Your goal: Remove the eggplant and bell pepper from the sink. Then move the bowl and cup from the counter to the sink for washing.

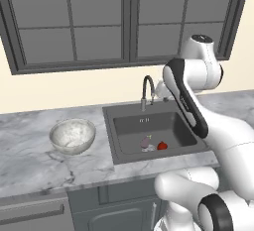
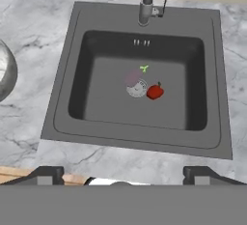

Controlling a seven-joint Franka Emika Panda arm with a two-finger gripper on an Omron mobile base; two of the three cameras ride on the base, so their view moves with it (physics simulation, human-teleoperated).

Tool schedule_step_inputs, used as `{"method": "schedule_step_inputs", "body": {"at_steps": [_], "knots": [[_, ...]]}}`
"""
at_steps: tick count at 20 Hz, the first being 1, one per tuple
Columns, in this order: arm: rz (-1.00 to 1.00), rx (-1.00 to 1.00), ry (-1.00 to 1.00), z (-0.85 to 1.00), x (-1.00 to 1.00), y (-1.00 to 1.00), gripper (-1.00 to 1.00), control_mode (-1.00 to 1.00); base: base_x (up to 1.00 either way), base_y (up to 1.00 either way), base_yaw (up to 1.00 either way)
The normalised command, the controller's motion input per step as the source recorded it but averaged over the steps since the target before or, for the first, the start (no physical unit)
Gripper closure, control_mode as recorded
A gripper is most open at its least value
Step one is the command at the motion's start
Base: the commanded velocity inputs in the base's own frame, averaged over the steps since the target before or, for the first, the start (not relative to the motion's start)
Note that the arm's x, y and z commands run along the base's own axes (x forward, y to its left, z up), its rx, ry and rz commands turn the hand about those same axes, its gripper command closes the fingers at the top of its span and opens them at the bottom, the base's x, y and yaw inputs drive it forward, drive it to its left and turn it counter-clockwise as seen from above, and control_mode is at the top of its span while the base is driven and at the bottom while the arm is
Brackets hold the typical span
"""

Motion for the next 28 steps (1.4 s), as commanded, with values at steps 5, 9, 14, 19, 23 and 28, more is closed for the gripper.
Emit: {"method": "schedule_step_inputs", "body": {"at_steps": [5,9,14,19,23,28], "knots": [[0.0,0.0,0.0,-0.14,-0.21,-0.02,-1.0,-1.0,0.0,0.0,0.0],[0.0,0.0,0.0,-0.17,-0.22,-0.01,-1.0,-1.0,0.0,0.0,0.0],[-0.05,0.01,-0.03,-0.23,-0.12,0.02,-1.0,-1.0,0.0,0.0,0.0],[-0.06,0.0,-0.1,-0.2,-0.11,0.04,-1.0,-1.0,0.0,0.0,0.0],[-0.14,0.0,-0.06,-0.21,-0.01,0.13,-1.0,-1.0,0.0,0.0,0.0],[-0.17,0.0,-0.06,-0.19,0.02,0.2,-1.0,-1.0,0.0,0.0,0.0]]}}
